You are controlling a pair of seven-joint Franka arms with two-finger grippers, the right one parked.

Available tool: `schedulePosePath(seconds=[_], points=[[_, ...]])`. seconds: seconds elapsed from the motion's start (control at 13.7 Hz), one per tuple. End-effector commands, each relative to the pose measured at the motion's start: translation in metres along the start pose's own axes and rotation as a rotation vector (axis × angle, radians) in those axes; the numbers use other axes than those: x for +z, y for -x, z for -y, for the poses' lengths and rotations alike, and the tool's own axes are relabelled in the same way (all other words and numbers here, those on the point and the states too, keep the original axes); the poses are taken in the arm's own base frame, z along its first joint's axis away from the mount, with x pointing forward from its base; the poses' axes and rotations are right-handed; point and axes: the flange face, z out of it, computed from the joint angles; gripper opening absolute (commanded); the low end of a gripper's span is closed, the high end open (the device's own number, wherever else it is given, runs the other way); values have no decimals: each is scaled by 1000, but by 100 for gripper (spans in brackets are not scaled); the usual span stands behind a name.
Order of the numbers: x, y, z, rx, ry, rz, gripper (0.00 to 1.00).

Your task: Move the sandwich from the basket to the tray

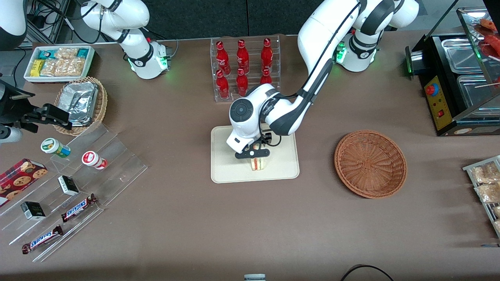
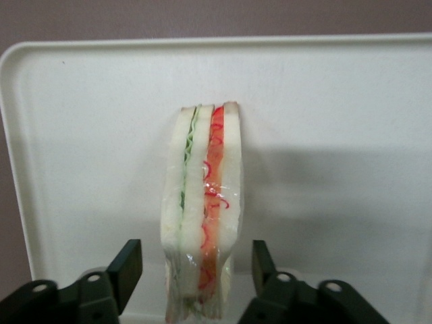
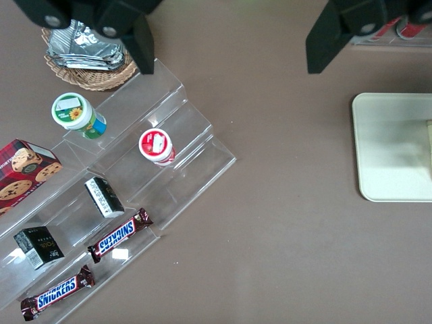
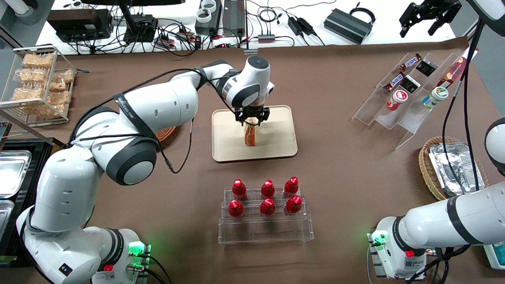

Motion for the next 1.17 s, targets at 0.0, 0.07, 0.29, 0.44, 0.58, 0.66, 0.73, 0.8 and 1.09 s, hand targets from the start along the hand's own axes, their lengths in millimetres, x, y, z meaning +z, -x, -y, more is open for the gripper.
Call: schedulePosePath(seconds=[0.0,0.07,0.29,0.44,0.58,0.66,0.73,0.8,1.09], points=[[-83,-10,34,-63,-28,-38,100],[-108,-16,52,-91,-34,-43,100],[-178,-24,121,-186,-65,34,100],[-218,-38,173,-247,-45,42,100],[-241,-45,217,-231,-38,59,100],[-251,-48,242,-214,-41,76,100],[-261,-47,263,-182,-43,90,100],[-268,-52,292,-159,-45,110,100],[-288,-61,389,-64,-6,156,100]])
